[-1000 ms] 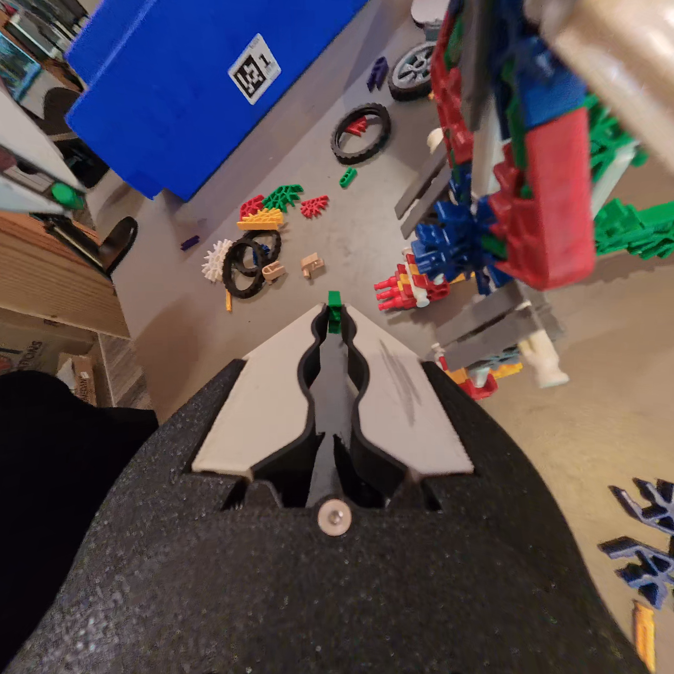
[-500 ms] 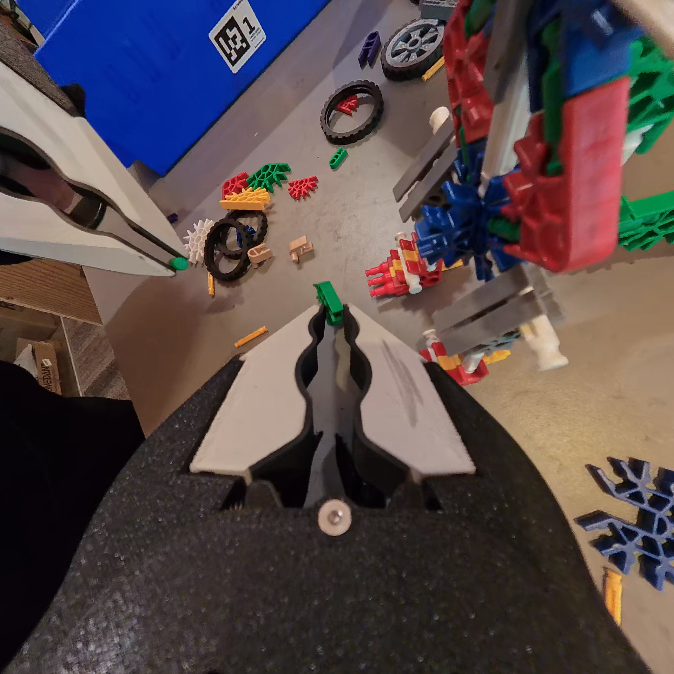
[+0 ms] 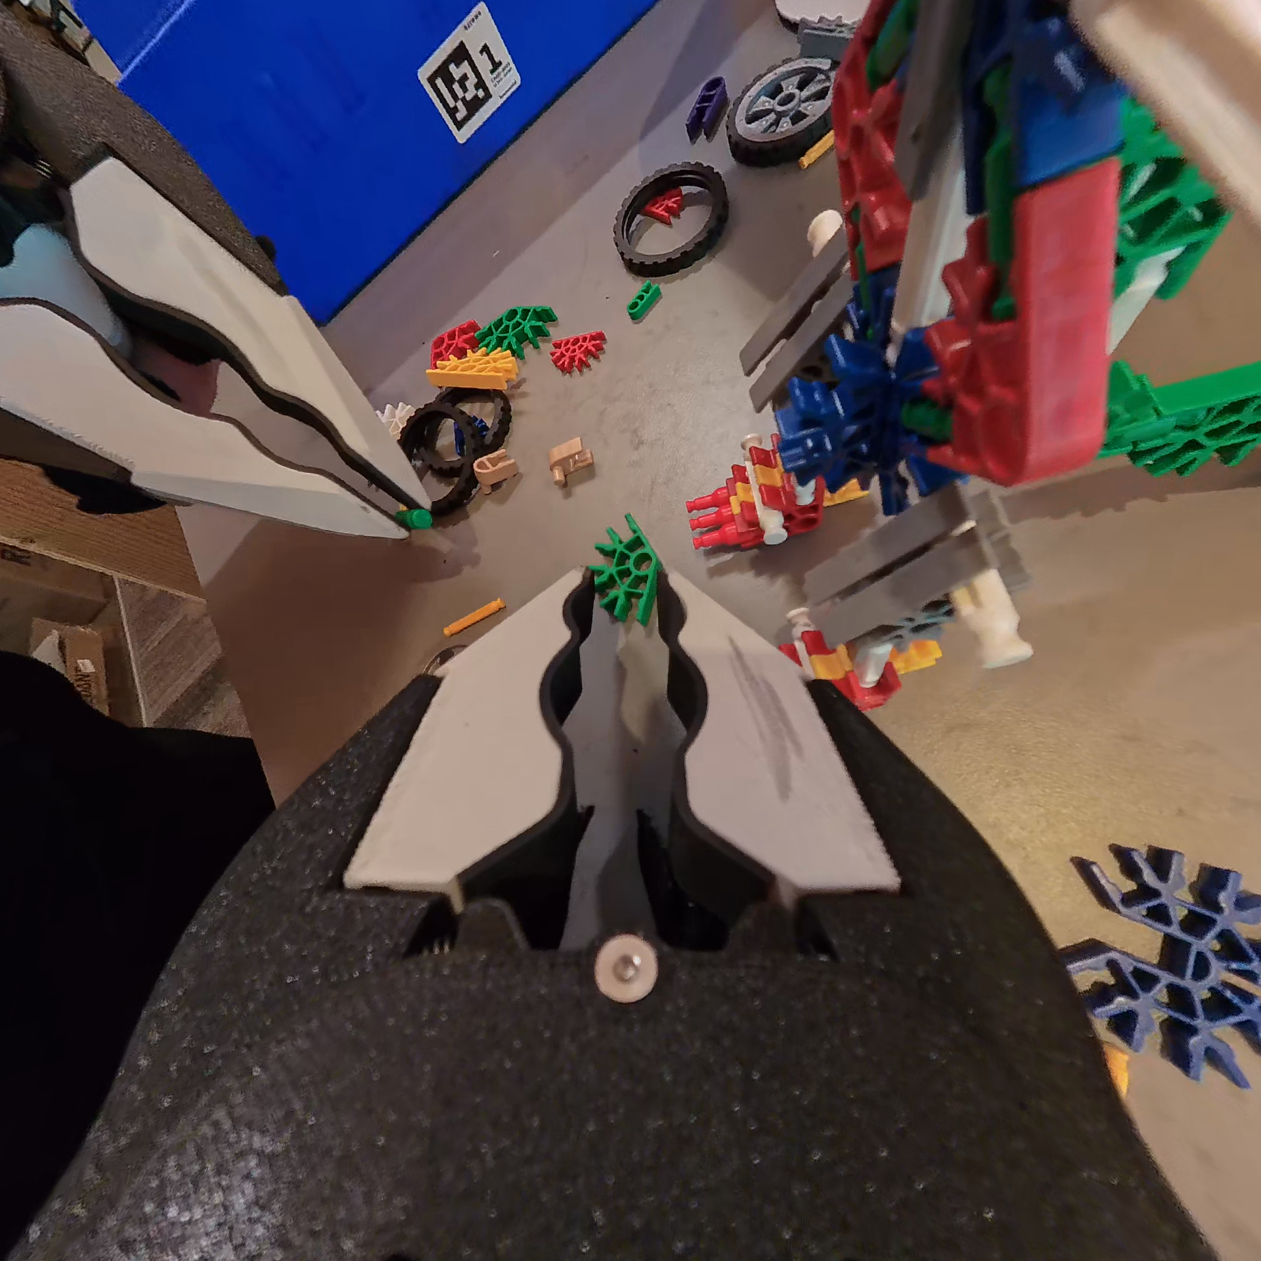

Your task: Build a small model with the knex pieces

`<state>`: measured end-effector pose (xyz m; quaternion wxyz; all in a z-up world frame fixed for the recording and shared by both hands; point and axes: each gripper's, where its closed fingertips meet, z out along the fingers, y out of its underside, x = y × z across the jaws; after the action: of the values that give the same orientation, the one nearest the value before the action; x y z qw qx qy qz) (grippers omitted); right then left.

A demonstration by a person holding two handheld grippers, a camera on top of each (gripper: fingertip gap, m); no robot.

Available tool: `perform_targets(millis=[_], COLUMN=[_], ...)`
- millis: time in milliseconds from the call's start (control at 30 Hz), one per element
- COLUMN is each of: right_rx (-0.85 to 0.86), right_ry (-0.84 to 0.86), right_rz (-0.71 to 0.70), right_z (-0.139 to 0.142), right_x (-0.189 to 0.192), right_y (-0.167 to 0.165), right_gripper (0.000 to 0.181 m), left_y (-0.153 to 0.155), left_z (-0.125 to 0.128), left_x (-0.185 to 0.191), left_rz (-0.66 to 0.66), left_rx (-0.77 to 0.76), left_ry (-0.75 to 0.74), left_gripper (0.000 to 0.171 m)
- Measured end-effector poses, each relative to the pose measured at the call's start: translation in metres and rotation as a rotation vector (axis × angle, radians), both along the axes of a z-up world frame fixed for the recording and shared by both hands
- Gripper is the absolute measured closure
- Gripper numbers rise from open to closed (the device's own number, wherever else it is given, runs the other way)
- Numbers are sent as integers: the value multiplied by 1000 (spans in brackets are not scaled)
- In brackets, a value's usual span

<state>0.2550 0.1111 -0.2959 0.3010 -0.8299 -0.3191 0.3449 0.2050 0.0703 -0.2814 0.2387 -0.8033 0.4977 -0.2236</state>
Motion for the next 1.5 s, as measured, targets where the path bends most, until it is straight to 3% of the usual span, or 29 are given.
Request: perform_targets(millis=[1067,1500], right_rx=[43,113], right_ry=[-27,-97], right_rz=[22,61], right_z=[3,1], right_x=[16,1], right_y=[-5,0], right_gripper=[164,164], left_y=[20,29], left_z=[-19,-22], left_x=[5,16], left_rz=[82,55], left_rx=[-20,7], left_ry=[-28,-21], left_gripper=[168,168])
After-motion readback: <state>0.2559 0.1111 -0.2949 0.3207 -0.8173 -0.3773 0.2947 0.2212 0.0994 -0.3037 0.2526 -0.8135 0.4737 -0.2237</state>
